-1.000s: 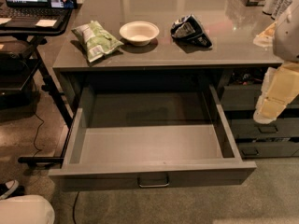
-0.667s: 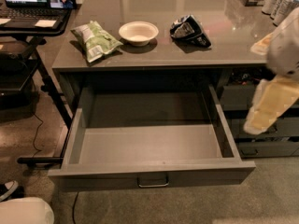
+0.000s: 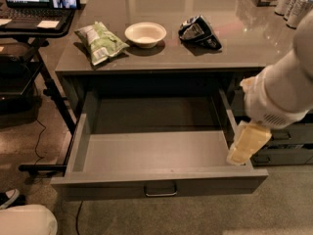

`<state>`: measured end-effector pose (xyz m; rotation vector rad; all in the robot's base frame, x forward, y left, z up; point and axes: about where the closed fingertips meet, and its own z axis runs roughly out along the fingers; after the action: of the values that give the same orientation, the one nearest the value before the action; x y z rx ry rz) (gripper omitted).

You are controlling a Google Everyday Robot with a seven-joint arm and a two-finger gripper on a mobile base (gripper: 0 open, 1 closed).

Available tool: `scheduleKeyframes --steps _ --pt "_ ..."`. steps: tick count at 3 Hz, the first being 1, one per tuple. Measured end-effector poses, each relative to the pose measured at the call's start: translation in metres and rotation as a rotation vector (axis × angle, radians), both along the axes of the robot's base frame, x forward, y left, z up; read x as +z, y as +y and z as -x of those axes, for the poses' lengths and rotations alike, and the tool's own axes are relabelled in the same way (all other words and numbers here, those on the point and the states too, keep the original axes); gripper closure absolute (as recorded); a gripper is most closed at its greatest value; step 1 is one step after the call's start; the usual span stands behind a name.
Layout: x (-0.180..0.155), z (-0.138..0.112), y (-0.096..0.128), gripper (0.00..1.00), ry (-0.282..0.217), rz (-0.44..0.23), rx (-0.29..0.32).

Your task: Close top drawer

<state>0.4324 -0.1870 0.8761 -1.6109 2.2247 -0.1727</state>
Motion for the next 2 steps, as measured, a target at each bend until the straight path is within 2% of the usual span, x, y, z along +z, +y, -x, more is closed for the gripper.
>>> scheduleKeyframes --steps 2 --pt "-0.081 -0.005 0.026 0.0 -0.037 -0.054 0.117"
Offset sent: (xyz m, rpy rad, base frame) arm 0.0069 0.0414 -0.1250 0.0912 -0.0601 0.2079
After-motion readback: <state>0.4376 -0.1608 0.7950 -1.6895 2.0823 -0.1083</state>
